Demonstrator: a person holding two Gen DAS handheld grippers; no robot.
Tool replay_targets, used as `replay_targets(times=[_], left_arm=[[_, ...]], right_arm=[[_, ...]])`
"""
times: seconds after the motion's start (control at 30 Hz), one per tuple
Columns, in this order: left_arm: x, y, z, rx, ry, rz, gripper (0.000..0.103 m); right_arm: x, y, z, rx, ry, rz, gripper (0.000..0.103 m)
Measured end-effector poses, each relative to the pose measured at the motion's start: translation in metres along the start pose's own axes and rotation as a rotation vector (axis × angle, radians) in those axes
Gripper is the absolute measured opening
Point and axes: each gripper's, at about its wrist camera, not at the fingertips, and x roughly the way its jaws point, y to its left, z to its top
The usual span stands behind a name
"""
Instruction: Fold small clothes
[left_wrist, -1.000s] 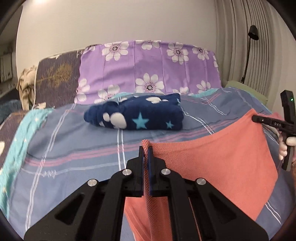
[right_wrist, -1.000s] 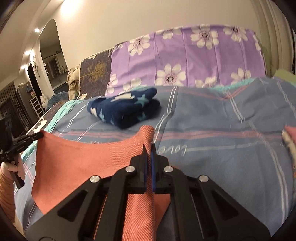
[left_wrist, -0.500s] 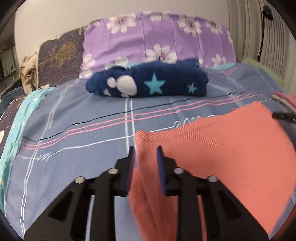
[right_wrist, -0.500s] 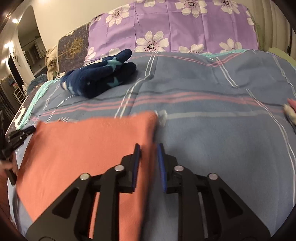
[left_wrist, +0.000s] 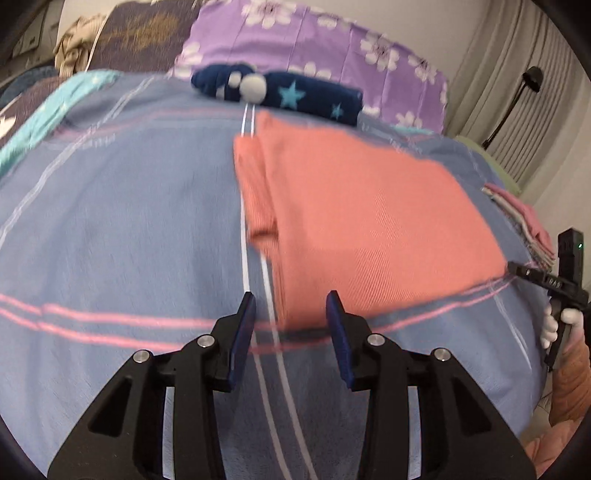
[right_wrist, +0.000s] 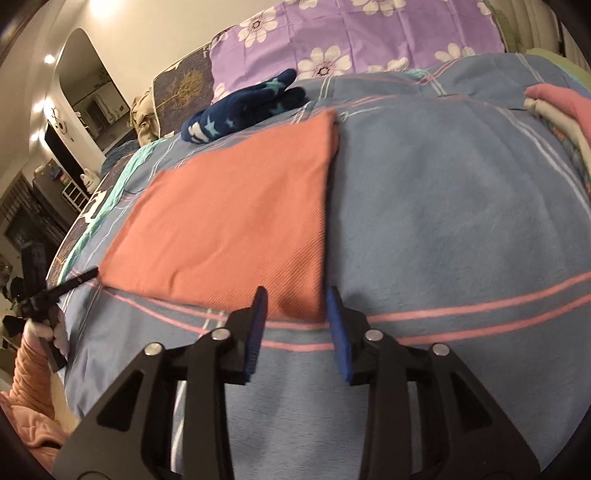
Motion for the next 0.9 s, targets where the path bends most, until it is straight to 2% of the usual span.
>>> replay_targets(times=[0.03, 0.07, 0.1, 0.13, 0.17, 0.23, 0.3, 0.37, 0.4, 0.47, 0.53, 0.57, 0.6, 0.63, 0.67, 0.7, 0.73, 0.87, 0.9], left_arm=[[0.003, -0.001, -0.001, 0.007, -0.003, 0.013, 0.037], [0.005, -0.002, 0.000, 0.020, -0.002, 0.036, 0.030], [0.009, -0.003, 0.000, 0.045, 0.006, 0.106, 0.025], [0.011, -0.003, 0.001, 0.056, 0.007, 0.124, 0.023], [0.011, -0.003, 0.001, 0.066, 0.005, 0.137, 0.023], [0.009, -0.005, 0.002, 0.082, -0.001, 0.166, 0.024], [0.006, -0.005, 0.001, 0.095, -0.011, 0.207, 0.023], [0.002, -0.001, 0.000, 0.071, -0.015, 0.223, 0.023], [-0.002, 0.002, 0.000, 0.047, -0.019, 0.212, 0.023], [-0.015, 0.007, -0.006, -0.022, -0.031, 0.137, 0.022], [-0.023, 0.007, -0.010, -0.076, -0.029, 0.041, 0.022], [-0.026, 0.005, -0.014, -0.109, -0.019, -0.049, 0.022], [-0.026, 0.003, -0.016, -0.128, -0.008, -0.101, 0.023], [-0.023, 0.000, -0.018, -0.147, 0.010, -0.152, 0.027], [-0.016, -0.001, -0.020, -0.171, 0.035, -0.183, 0.033], [-0.010, -0.002, -0.022, -0.184, 0.048, -0.184, 0.035], [-0.003, 0.000, -0.022, -0.204, 0.055, -0.182, 0.036], [0.018, 0.025, -0.012, -0.408, -0.012, -0.269, 0.036], [0.021, 0.028, -0.010, -0.432, -0.023, -0.272, 0.034]], right_arm=[[0.004, 0.003, 0.001, 0.004, 0.005, 0.006, 0.037], [0.009, 0.006, 0.002, -0.015, 0.010, -0.023, 0.026], [0.015, 0.012, 0.002, -0.085, 0.016, -0.144, 0.002], [0.018, 0.012, -0.001, -0.126, 0.012, -0.197, 0.003], [0.018, 0.009, -0.002, -0.135, 0.009, -0.200, 0.003], [0.011, -0.001, -0.003, -0.074, 0.004, -0.164, 0.003], [0.005, -0.001, -0.006, -0.078, -0.007, -0.217, 0.003], [-0.003, -0.002, -0.013, -0.053, -0.011, -0.216, 0.003], [-0.008, -0.003, -0.016, -0.033, -0.013, -0.203, 0.005], [-0.019, -0.005, -0.022, 0.027, -0.025, -0.151, 0.012], [-0.026, -0.003, -0.027, 0.079, -0.032, -0.076, 0.018], [-0.028, -0.001, -0.029, 0.102, -0.024, -0.036, 0.022], [-0.027, 0.001, -0.032, 0.121, -0.013, 0.001, 0.026], [-0.022, 0.003, -0.034, 0.148, 0.013, 0.049, 0.029], [-0.016, 0.004, -0.035, 0.168, 0.030, 0.071, 0.039], [-0.009, 0.003, -0.035, 0.206, 0.051, 0.091, 0.054], [-0.001, -0.002, -0.035, 0.272, 0.044, 0.128, 0.060], [0.013, -0.015, -0.018, 0.419, -0.016, 0.173, 0.062], [0.016, -0.018, -0.016, 0.452, -0.027, 0.178, 0.059]])
